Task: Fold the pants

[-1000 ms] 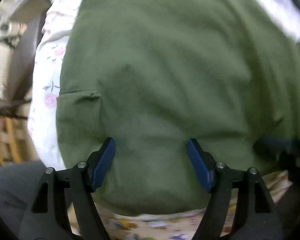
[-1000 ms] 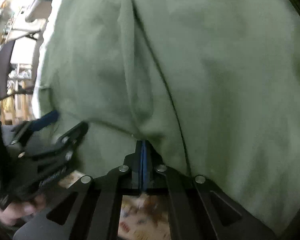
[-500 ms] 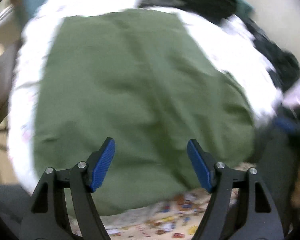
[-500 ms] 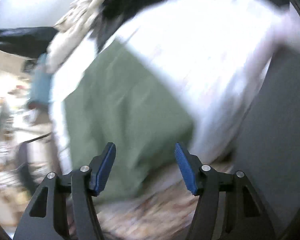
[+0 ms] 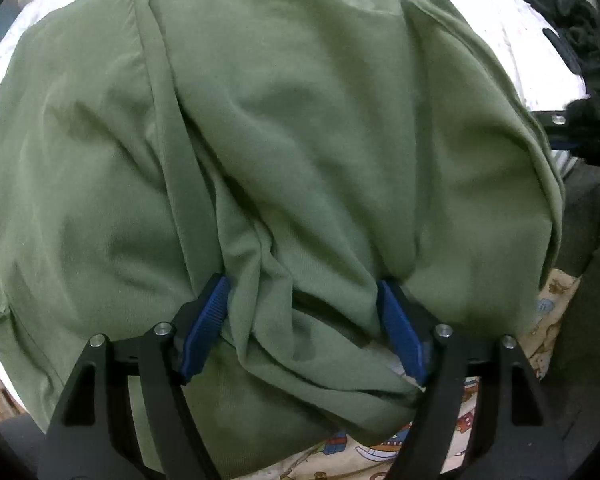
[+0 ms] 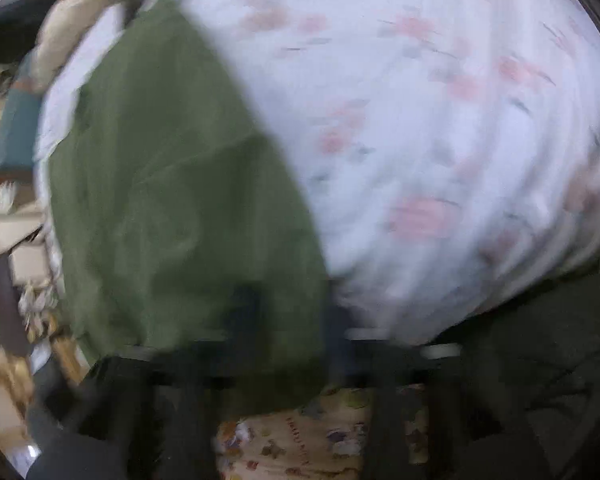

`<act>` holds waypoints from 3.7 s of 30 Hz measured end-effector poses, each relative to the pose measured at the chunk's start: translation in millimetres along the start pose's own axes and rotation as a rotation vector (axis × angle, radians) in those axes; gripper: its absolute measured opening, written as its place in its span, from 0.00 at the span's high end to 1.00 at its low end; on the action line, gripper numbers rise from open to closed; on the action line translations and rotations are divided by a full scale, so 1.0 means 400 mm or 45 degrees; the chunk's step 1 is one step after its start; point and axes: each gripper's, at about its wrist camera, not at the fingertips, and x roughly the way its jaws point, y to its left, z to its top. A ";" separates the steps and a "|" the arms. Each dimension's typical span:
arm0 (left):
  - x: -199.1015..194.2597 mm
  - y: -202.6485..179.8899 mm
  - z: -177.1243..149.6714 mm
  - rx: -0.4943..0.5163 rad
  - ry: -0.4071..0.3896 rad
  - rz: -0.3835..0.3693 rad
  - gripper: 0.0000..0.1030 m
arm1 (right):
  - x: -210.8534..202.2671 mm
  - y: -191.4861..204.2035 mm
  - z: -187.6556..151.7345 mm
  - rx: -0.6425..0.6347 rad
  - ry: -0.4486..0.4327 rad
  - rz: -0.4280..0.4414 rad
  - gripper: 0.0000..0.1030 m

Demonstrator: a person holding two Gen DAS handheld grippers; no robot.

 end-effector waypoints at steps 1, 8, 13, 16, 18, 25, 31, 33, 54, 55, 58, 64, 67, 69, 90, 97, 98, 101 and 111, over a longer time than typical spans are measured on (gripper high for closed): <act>0.004 0.003 0.004 0.007 -0.003 0.008 0.29 | -0.019 0.020 -0.010 -0.054 -0.019 -0.016 0.93; 0.013 0.008 0.004 0.023 0.001 0.010 0.29 | -0.222 0.089 -0.056 -0.362 -0.175 -0.180 0.98; 0.003 -0.018 -0.021 0.042 -0.002 0.040 0.29 | -0.156 0.079 -0.001 -0.446 -0.095 -0.473 0.99; -0.017 -0.022 -0.028 0.017 -0.038 0.026 0.29 | -0.044 0.045 0.025 -0.384 0.061 -0.590 0.99; -0.047 -0.028 -0.034 0.020 -0.064 0.019 0.31 | -0.075 0.060 0.031 -0.364 0.019 -0.581 0.97; -0.136 -0.087 -0.023 0.055 -0.276 -0.133 0.30 | -0.197 0.175 -0.039 -0.487 -0.216 -0.283 0.81; 0.013 -0.100 -0.044 0.185 0.008 0.040 0.22 | 0.075 0.079 -0.085 -0.400 0.342 -0.384 0.86; 0.005 -0.102 -0.045 0.174 0.005 0.049 0.21 | 0.114 0.073 -0.112 -0.445 0.441 -0.521 0.86; -0.262 0.230 -0.071 -0.683 -0.529 -0.162 0.23 | 0.098 -0.027 -0.242 0.401 0.181 0.391 0.26; -0.263 0.242 -0.066 -0.693 -0.527 -0.169 0.23 | 0.101 -0.032 -0.228 0.433 0.141 0.382 0.26; -0.272 0.226 -0.063 -0.692 -0.542 -0.163 0.23 | 0.067 -0.069 -0.214 0.495 -0.064 0.363 0.26; -0.285 0.222 -0.063 -0.668 -0.598 -0.156 0.23 | 0.027 -0.135 -0.194 0.608 -0.346 0.432 0.25; -0.285 0.216 -0.063 -0.642 -0.608 -0.128 0.23 | 0.021 -0.144 -0.183 0.632 -0.402 0.426 0.28; -0.284 0.216 -0.063 -0.640 -0.609 -0.119 0.23 | 0.005 -0.140 -0.176 0.594 -0.433 0.361 0.44; -0.324 0.031 0.537 -0.118 -0.162 0.088 0.23 | -0.178 0.285 -0.325 -0.786 -0.745 0.095 0.92; -0.098 -0.194 0.693 0.193 0.081 0.293 0.23 | -0.091 0.283 -0.264 -0.732 -0.493 0.132 0.92; -0.051 -0.216 0.700 0.231 0.119 0.347 0.22 | -0.081 0.288 -0.265 -0.740 -0.472 0.134 0.92; 0.103 -0.218 0.716 0.317 0.231 0.599 0.23 | -0.058 0.304 -0.261 -0.782 -0.416 0.127 0.92; 0.114 -0.012 0.813 0.169 0.141 0.634 0.65 | -0.030 0.303 -0.245 -0.781 -0.312 0.173 0.92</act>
